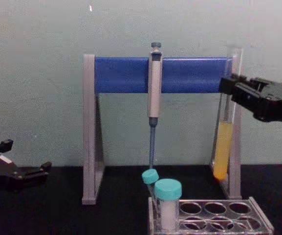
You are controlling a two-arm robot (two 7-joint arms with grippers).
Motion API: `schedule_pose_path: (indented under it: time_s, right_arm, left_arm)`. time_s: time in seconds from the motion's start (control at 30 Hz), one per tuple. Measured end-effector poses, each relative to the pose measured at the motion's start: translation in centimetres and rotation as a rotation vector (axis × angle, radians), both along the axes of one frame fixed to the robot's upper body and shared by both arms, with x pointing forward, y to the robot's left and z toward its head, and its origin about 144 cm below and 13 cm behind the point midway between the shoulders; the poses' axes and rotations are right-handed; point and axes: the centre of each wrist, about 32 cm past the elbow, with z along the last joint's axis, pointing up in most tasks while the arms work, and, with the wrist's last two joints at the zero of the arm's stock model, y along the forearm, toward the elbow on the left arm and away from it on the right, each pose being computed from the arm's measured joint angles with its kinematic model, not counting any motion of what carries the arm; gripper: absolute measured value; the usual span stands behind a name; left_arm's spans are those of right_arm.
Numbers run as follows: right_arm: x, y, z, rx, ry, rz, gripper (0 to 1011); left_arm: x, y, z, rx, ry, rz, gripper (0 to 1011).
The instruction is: Pick up the test tube from the test tube rack, shake it, then place it back into the test tube rack.
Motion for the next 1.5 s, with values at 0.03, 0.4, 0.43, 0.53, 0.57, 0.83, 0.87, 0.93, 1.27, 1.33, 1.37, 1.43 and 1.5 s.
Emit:
schedule_pose_path:
  time_s: [0.03, 0.4, 0.43, 0.53, 0.57, 0.83, 0.87, 0.93, 1.27, 1.33, 1.37, 1.43, 1.5]
  right_arm:
    - [0.0, 0.0, 0.0, 0.002, -0.005, -0.004, 229]
    - [-0.1, -0.3, -0.3, 0.001, -0.028, -0.041, 229]
    - [-0.1, -0.3, -0.3, 0.0, -0.029, -0.043, 229]
    - [-0.1, -0.3, -0.4, -0.001, -0.029, -0.047, 228]
    - [-0.1, -0.3, -0.4, -0.001, -0.028, -0.048, 229]
    - [0.7, 0.0, -0.5, -0.002, -0.028, -0.037, 229]
    - [0.8, 0.1, -0.5, -0.002, -0.027, -0.032, 229]
    - [1.0, 0.2, -0.5, -0.001, -0.025, -0.003, 229]
    - [0.8, -0.3, 0.1, -0.019, 0.012, 0.124, 229]
    - [0.6, -0.5, 0.2, -0.025, 0.021, 0.14, 229]
    - [0.4, -0.8, 0.4, -0.032, 0.03, 0.151, 229]
    - [-0.1, -1.3, 0.6, -0.046, 0.043, 0.161, 229]
    - [-0.5, -1.8, 1.0, -0.068, 0.057, 0.164, 229]
  left_arm:
    - [0.0, 0.0, 0.0, 0.0, 0.0, 0.0, 1001]
    - [0.0, 0.0, 0.0, 0.0, 0.0, 0.0, 1001]
    - [0.0, 0.0, 0.0, 0.0, 0.0, 0.0, 1001]
    - [0.0, 0.0, 0.0, 0.0, 0.0, 0.0, 1001]
    - [0.0, 0.0, 0.0, 0.0, 0.0, 0.0, 1001]
    - [0.0, 0.0, 0.0, 0.0, 0.0, 0.0, 1001]
    - [0.0, 0.0, 0.0, 0.0, 0.0, 0.0, 1001]
    - [0.0, 0.0, 0.0, 0.0, 0.0, 0.0, 1001]
    - [0.0, 0.0, 0.0, 0.0, 0.0, 0.0, 1001]
    - [0.0, 0.0, 0.0, 0.0, 0.0, 0.0, 1001]
    - [0.0, 0.0, 0.0, 0.0, 0.0, 0.0, 1001]
    - [0.0, 0.0, 0.0, 0.0, 0.0, 0.0, 1001]
    - [0.0, 0.0, 0.0, 0.0, 0.0, 0.0, 1001]
